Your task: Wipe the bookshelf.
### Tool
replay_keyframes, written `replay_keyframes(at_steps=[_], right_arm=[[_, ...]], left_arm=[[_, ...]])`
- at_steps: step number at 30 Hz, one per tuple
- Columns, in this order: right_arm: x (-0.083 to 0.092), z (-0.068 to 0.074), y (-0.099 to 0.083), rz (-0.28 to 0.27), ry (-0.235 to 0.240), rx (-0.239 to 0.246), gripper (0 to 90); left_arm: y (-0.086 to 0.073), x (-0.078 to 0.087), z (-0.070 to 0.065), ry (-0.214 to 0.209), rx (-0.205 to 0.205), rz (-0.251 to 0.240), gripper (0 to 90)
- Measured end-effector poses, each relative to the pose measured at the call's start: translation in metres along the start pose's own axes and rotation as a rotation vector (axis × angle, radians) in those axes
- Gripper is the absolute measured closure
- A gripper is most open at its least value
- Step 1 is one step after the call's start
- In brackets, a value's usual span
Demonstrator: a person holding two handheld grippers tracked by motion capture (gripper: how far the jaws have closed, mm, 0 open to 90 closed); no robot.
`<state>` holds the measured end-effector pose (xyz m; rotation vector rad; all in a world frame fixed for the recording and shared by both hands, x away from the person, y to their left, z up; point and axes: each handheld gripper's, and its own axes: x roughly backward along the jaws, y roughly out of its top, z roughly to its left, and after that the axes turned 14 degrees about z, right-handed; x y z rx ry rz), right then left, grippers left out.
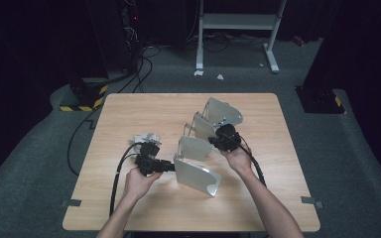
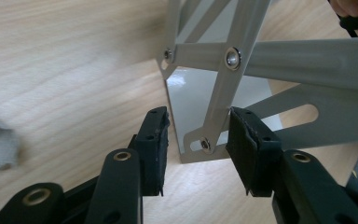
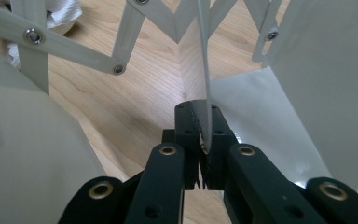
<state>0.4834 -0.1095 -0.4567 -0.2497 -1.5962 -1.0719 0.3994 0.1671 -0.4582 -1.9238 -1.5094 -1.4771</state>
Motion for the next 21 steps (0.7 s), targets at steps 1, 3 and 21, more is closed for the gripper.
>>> replay_keyframes(at_steps=[1, 3, 21], right_arm=[[0.000, 0.000, 0.001, 0.004, 0.004, 0.001, 87.1], [0.000, 0.002, 0.002, 0.005, 0.015, 0.006, 86.4], [-0.002, 0.007, 0.001, -0.014, 0.036, -0.001, 71.9]], left_arm=[[-0.001, -0.001, -0.002, -0.005, -0.005, 0.001, 57.8], [-0.004, -0.003, -0.006, -0.012, -0.015, 0.002, 58.0], [-0.022, -0.009, -0.017, -0.036, -0.034, 0.005, 45.3]])
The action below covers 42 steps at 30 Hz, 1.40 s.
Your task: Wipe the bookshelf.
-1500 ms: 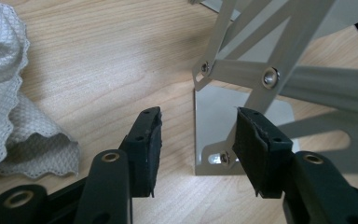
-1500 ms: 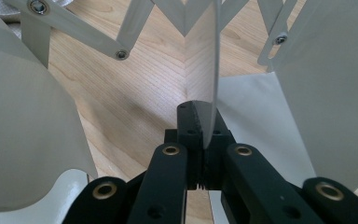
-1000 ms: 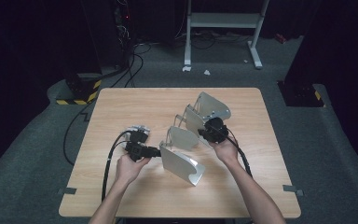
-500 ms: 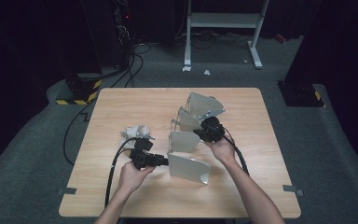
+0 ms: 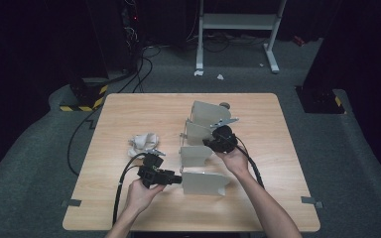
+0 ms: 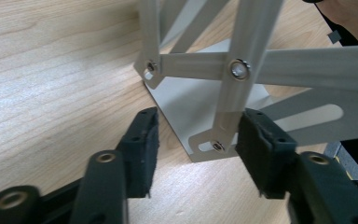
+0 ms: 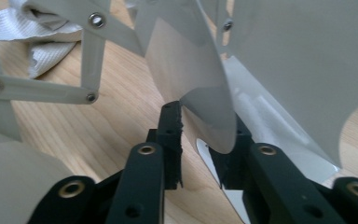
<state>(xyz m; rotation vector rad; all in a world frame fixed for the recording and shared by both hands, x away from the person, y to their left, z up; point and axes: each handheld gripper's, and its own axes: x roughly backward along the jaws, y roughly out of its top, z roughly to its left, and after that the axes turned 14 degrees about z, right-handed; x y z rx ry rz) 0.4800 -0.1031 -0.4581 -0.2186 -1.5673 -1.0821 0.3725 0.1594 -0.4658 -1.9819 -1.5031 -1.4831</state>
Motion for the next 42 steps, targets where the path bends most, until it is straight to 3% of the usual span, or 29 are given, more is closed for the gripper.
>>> replay_keyframes(at_steps=[3, 9, 13, 18, 21, 26, 31, 35, 39, 42], right_arm=[[0.005, -0.003, -0.003, -0.026, 0.003, -0.017, 69.6], [0.008, -0.006, -0.009, -0.027, -0.015, -0.024, 66.0], [0.006, -0.011, -0.018, -0.020, -0.033, -0.037, 63.4], [-0.001, -0.016, -0.032, -0.003, -0.045, -0.074, 59.9], [-0.004, -0.018, -0.041, 0.005, -0.059, -0.091, 57.6], [-0.010, -0.017, -0.058, 0.010, -0.087, -0.120, 53.5], [-0.018, -0.016, -0.076, 0.026, -0.137, -0.138, 51.8], [-0.019, -0.016, -0.086, 0.006, -0.166, -0.150, 50.7], [-0.019, -0.015, -0.090, 0.000, -0.203, -0.118, 48.5], [-0.019, -0.017, -0.095, -0.031, -0.202, -0.124, 47.7]], left_arm=[[0.000, 0.001, -0.001, 0.015, -0.003, -0.007, 43.5], [-0.003, 0.005, -0.002, 0.018, -0.013, -0.023, 43.5], [-0.007, 0.015, 0.003, 0.038, 0.008, -0.059, 42.9], [-0.011, 0.026, 0.019, 0.120, 0.059, -0.083, 40.2], [-0.011, 0.031, 0.026, 0.226, 0.081, -0.093, 38.4], [-0.008, 0.042, 0.042, 0.349, 0.136, -0.122, 35.6], [-0.003, 0.047, 0.058, 0.460, 0.179, -0.118, 34.5], [0.008, 0.042, 0.073, 0.514, 0.210, -0.098, 32.3], [0.021, 0.034, 0.082, 0.552, 0.218, -0.099, 30.3], [0.032, 0.025, 0.091, 0.584, 0.220, -0.055, 28.6]])
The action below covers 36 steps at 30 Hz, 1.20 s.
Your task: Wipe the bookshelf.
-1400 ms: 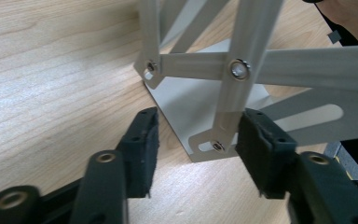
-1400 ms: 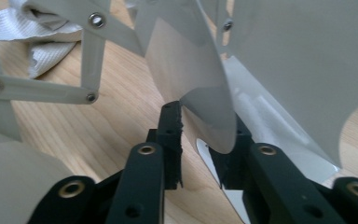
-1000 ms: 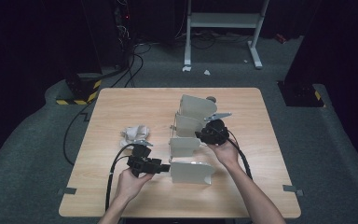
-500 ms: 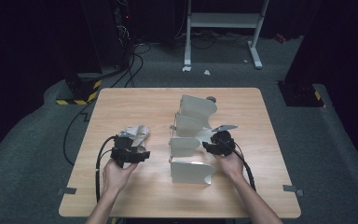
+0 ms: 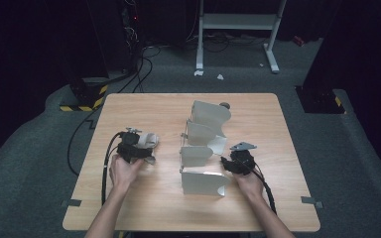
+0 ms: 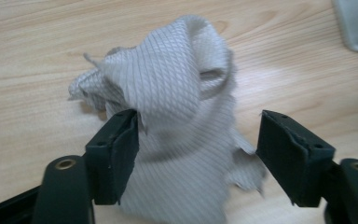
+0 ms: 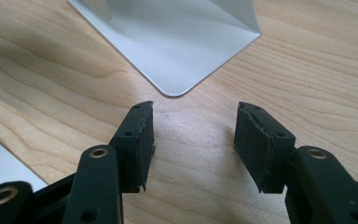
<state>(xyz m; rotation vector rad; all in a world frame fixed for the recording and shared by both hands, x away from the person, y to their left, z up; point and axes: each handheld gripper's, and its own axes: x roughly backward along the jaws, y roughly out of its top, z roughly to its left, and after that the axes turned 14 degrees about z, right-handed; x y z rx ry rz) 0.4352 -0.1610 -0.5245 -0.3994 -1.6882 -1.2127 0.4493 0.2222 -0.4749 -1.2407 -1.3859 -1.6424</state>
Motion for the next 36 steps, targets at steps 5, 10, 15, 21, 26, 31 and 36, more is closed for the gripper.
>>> replay_keyframes(at_steps=[5, 10, 15, 21, 26, 31, 36], right_arm=[[-0.001, -0.001, -0.002, -0.021, 0.000, 0.006, 45.9], [-0.002, -0.001, -0.001, -0.020, 0.002, 0.006, 44.8], [-0.002, -0.001, -0.001, -0.019, -0.002, 0.001, 43.5], [-0.002, -0.001, -0.001, -0.018, -0.003, 0.001, 43.4], [-0.002, -0.001, -0.001, -0.019, -0.004, 0.000, 43.3], [-0.002, -0.001, -0.001, -0.018, -0.005, -0.001, 43.2], [-0.002, -0.001, -0.002, -0.018, -0.006, -0.004, 43.0]], left_arm=[[0.013, -0.029, -0.001, 0.054, -0.019, 0.128, 31.3], [0.014, -0.030, -0.007, 0.016, -0.074, 0.095, 59.2], [0.009, -0.027, -0.023, 0.011, -0.197, 0.095, 83.8], [-0.023, -0.015, -0.045, -0.074, -0.315, 0.069, 85.1], [-0.046, -0.001, -0.067, -0.147, -0.415, 0.048, 85.1], [-0.053, 0.015, -0.087, -0.195, -0.513, -0.003, 85.1], [-0.047, 0.047, -0.100, -0.229, -0.575, -0.112, 85.0]])
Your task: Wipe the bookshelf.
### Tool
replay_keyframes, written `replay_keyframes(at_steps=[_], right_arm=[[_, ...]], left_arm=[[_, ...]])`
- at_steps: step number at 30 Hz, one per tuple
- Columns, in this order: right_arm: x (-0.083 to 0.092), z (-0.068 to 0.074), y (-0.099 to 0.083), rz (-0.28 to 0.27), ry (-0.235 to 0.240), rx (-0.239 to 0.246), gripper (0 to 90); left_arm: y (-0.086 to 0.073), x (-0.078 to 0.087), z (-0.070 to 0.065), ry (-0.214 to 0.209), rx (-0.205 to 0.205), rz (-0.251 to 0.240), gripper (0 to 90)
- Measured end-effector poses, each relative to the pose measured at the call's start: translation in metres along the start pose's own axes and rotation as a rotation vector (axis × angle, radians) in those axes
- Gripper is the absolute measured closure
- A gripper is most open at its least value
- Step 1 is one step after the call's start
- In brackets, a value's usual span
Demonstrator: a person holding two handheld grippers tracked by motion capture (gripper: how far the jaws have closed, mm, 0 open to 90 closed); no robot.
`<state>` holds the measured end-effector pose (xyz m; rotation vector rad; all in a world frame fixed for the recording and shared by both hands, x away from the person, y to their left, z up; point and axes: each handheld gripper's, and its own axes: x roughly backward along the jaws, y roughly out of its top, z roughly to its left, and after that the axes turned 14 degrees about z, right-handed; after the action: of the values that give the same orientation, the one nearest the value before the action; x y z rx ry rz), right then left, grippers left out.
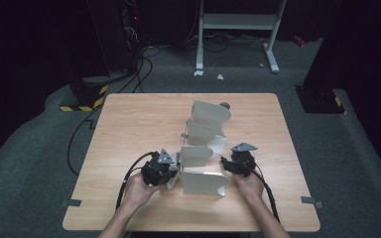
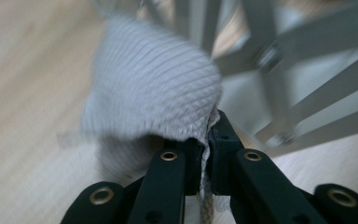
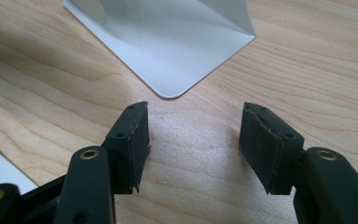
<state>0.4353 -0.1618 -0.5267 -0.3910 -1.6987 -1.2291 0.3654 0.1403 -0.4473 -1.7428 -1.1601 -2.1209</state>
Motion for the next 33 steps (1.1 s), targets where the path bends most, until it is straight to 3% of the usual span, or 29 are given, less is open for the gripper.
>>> replay_keyframes(at_steps=[4, 9, 14, 20, 26, 31, 33], right_arm=[[0.000, 0.000, 0.000, 0.000, -0.001, 0.000, 43.0], [0.000, 0.000, 0.000, 0.000, 0.000, 0.000, 43.0], [0.000, 0.000, 0.000, 0.000, 0.000, -0.001, 42.9], [0.000, 0.000, 0.000, 0.001, -0.001, 0.000, 42.9], [0.000, 0.000, 0.000, 0.001, 0.000, 0.001, 42.4], [0.000, 0.000, 0.000, 0.001, 0.000, 0.001, 42.3], [0.000, 0.000, 0.000, 0.001, 0.000, 0.002, 42.3]], left_arm=[[0.011, 0.023, -0.001, 0.030, -0.018, -0.076, 84.8], [0.019, 0.037, 0.003, 0.052, -0.031, -0.100, 84.7], [0.020, 0.046, 0.011, 0.029, 0.001, -0.164, 84.7], [0.028, 0.019, 0.020, -0.029, 0.020, -0.102, 84.7], [0.020, -0.018, 0.017, -0.098, 0.038, -0.017, 84.7], [0.005, -0.030, 0.009, -0.126, 0.048, 0.029, 84.6], [0.002, -0.027, 0.007, -0.137, 0.054, 0.016, 84.5]])
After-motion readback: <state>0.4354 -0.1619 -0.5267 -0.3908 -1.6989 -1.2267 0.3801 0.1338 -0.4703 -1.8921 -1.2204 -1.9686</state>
